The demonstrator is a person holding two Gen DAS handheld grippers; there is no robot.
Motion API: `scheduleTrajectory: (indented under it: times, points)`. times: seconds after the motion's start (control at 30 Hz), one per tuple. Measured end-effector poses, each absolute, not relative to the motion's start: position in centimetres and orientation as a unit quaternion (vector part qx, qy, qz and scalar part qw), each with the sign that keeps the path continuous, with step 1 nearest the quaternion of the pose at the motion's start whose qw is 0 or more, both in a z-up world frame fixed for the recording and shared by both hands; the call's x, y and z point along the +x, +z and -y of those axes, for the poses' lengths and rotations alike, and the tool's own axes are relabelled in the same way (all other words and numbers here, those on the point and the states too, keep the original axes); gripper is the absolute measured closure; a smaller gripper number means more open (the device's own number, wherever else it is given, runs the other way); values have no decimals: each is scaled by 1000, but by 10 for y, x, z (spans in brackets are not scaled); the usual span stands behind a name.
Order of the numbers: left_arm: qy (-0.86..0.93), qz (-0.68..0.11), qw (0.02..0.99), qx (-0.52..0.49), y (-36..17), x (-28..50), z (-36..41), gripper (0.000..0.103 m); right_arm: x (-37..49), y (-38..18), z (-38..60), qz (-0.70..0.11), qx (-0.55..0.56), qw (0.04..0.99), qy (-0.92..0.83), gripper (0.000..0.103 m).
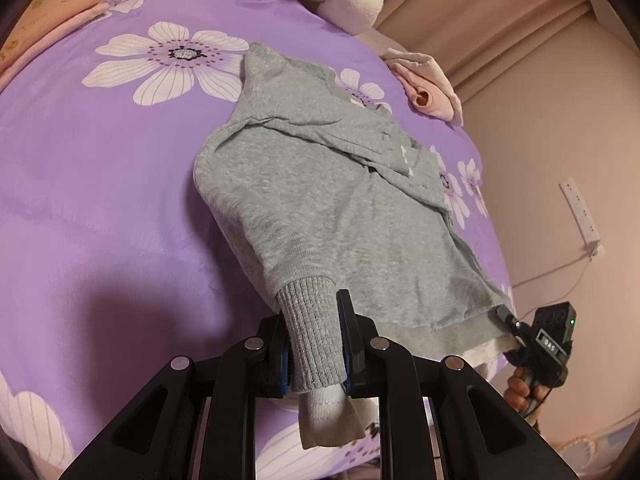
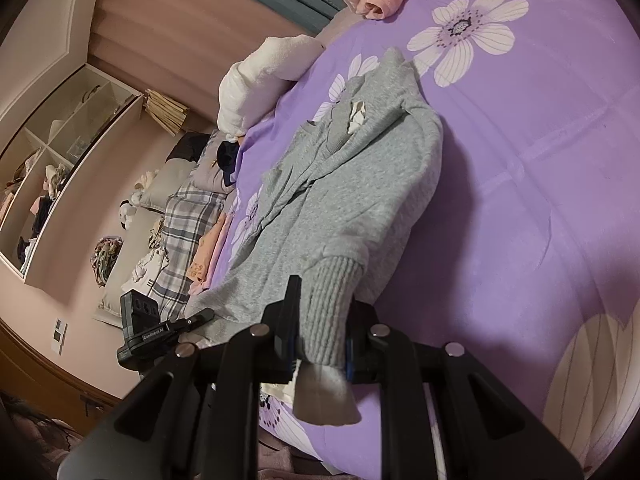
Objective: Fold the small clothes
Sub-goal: 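Lift the hem with both grippers and fold it toward the collar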
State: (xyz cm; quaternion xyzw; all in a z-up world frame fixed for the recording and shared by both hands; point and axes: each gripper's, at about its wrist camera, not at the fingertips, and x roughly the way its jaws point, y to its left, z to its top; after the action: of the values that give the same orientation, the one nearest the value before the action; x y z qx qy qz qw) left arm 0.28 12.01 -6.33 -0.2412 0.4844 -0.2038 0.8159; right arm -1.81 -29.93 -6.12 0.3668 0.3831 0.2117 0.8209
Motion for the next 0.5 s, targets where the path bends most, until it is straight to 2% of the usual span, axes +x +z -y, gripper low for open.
scheduleTrajectory:
  times: [0.5]
  points:
    - [-210,-472,826,-226,-53,6,-116,86,-14,-55,297,-370,367,825,218,86]
